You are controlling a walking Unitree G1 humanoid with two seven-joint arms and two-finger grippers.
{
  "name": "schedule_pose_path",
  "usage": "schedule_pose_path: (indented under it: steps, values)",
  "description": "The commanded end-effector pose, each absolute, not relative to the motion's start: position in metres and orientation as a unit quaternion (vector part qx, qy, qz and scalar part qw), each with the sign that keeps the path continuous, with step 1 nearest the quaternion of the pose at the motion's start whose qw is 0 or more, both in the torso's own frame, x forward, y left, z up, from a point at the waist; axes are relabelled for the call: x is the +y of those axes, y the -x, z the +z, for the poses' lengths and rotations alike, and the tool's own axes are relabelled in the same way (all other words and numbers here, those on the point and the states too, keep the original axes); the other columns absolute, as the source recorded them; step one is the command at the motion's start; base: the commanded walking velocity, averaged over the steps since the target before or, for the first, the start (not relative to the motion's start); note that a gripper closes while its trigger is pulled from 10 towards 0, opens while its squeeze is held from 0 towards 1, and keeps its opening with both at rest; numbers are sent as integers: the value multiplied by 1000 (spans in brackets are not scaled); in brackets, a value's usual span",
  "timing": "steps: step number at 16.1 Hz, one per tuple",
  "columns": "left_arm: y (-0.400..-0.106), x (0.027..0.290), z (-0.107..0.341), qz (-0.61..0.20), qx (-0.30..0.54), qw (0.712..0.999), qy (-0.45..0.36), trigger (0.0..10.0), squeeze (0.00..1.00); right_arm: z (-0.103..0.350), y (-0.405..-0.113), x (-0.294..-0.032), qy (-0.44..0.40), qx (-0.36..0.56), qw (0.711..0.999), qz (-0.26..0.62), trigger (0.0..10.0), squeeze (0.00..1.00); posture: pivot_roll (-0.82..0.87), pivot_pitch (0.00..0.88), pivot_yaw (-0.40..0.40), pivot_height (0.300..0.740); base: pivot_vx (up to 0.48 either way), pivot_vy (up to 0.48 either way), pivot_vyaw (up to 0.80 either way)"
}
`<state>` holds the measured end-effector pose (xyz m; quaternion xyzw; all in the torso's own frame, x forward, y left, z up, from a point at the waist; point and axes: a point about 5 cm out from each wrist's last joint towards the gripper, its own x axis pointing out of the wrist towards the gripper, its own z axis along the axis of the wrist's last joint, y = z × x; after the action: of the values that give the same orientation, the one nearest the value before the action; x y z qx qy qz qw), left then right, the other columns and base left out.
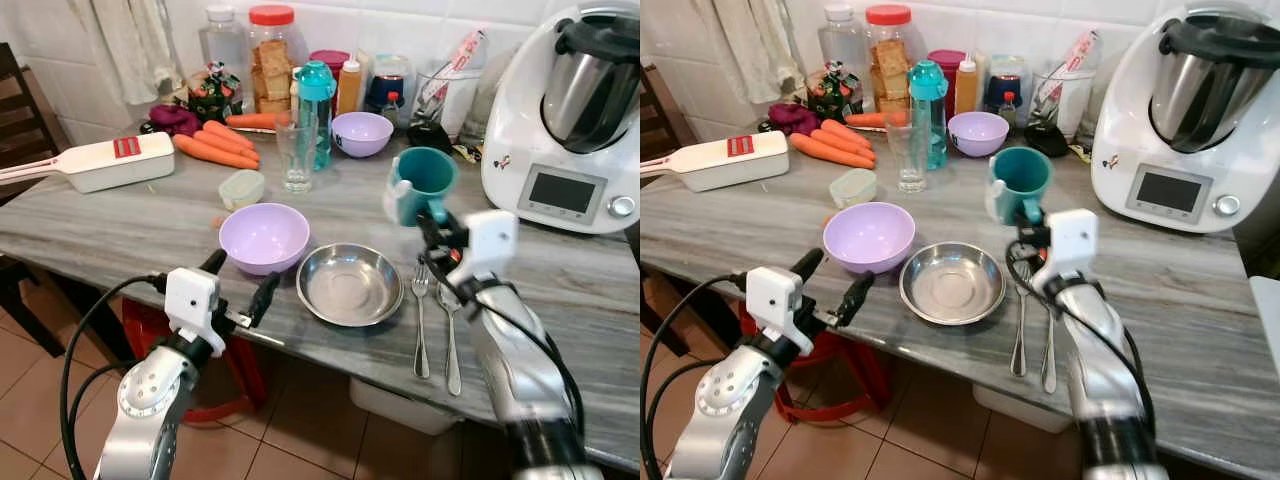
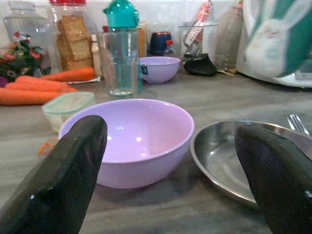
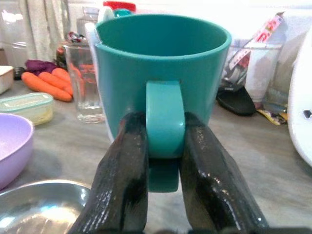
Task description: Setting the table
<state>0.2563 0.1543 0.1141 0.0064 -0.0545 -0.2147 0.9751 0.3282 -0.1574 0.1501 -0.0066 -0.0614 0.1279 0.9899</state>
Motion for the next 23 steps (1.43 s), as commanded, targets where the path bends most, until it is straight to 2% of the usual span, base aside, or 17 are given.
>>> schedule_pose_path:
  steps: [1, 4, 7, 19, 20, 23]
  values:
    - [-253, 150, 115, -230, -51, 972, -6, 10000, 0, 152, -336, -157, -1, -58, 989, 133, 10000, 0, 24, 0, -4, 740, 0, 0, 0]
    - [-251, 148, 116, -236, -48, 970, -7, 10000, 0, 144, -354, -148, 7, -16, 989, 145, 10000, 0, 36, 0, -12, 740, 0, 0, 0]
    - [-250, 149, 118, -235, -48, 971, -5, 10000, 0, 138, -359, -150, 1, 0, 991, 133, 10000, 0, 44, 0, -17, 740, 0, 0, 0]
    - [-249, 144, 117, -254, -39, 966, 5, 10000, 0, 120, -359, -166, 12, 24, 994, 106, 10000, 0, 38, 0, -9, 740, 0, 0, 0]
    - [-249, 143, 116, -255, -38, 966, 6, 10000, 0, 119, -359, -166, 9, 25, 994, 107, 10000, 1000, 40, 0, -9, 740, 0, 0, 0]
    - [-249, 143, 116, -256, -37, 966, 6, 10000, 0, 118, -361, -166, 10, 27, 994, 105, 10000, 1000, 42, 0, -10, 740, 0, 0, 0]
